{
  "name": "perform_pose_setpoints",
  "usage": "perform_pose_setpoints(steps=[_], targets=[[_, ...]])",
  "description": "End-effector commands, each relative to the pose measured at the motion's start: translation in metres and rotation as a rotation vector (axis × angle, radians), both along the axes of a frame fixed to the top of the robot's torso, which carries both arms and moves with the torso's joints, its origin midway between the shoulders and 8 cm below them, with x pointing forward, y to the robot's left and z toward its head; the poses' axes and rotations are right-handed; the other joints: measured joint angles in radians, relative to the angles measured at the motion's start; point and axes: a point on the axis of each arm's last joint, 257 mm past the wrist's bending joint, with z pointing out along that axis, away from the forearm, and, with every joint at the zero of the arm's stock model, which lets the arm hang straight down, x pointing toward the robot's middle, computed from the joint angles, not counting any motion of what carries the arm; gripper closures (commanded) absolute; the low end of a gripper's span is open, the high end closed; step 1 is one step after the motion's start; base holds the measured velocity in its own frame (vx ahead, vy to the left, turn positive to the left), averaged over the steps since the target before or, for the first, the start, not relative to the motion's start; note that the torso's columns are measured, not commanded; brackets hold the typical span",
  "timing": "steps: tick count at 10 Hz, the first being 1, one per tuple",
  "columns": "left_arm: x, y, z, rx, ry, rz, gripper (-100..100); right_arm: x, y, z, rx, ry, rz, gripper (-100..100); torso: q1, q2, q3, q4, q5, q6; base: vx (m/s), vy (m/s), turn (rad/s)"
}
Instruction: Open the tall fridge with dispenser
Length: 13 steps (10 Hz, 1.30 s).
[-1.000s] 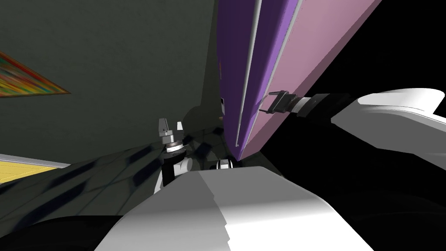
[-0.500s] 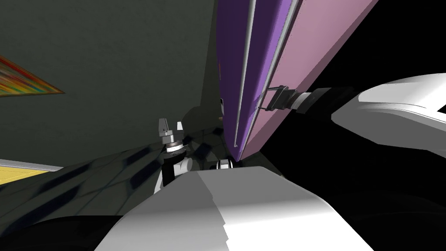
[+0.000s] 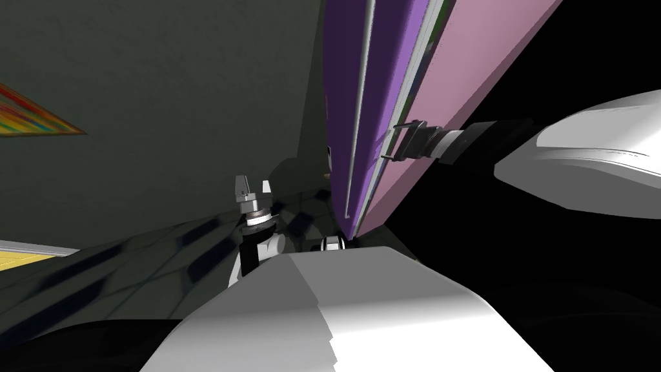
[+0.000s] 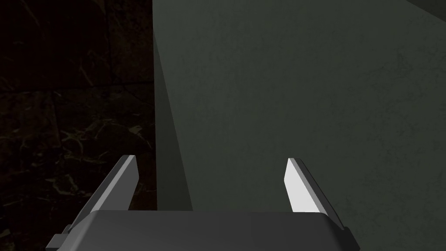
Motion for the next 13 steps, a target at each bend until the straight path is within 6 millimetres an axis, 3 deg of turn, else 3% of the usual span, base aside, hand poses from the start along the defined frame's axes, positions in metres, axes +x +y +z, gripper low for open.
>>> perform_pose_setpoints(steps=[1,2,3,4,5,9,13], targets=[[0.000,0.000,0.000,0.000,0.000,0.000,0,-0.003,0.013,0.024,-0.064,-0.077,0.017,-100,0.001,0.000,0.000,0.000,0.001,-0.001,0.005,0.032,-0.014],[0.000,0.000,0.000,0.000,0.000,0.000,0,-0.003,0.016,0.026,-0.078,-0.085,0.021,-100,0.004,0.000,-0.001,0.001,0.002,-0.001,-0.004,0.027,-0.017],[0.000,0.000,0.000,0.000,0.000,0.000,0,-0.004,0.015,0.010,-0.070,-0.041,0.014,-100,0.004,0.001,0.000,0.000,0.002,-0.001,-0.022,0.002,-0.046],[0.000,0.000,0.000,0.000,0.000,0.000,0,-0.004,0.016,0.008,-0.069,-0.036,0.015,-100,0.000,0.002,0.003,-0.002,-0.002,0.002,-0.029,-0.004,-0.041],[0.000,0.000,0.000,0.000,0.000,0.000,0,-0.004,0.016,0.007,-0.069,-0.031,0.016,100,-0.006,0.004,0.005,-0.003,-0.005,0.004,-0.021,-0.001,-0.026],[0.000,0.000,0.000,-0.001,0.000,0.000,0,0.004,-0.010,0.009,-0.068,-0.034,-0.049,100,0.001,0.006,0.007,-0.005,-0.005,0.004,0.018,0.262,-0.120],[0.000,0.000,0.000,0.000,0.000,0.000,0,0.009,-0.028,0.009,-0.067,-0.033,-0.093,100,-0.007,-0.001,0.001,-0.005,-0.006,0.005,0.015,0.273,-0.096]])
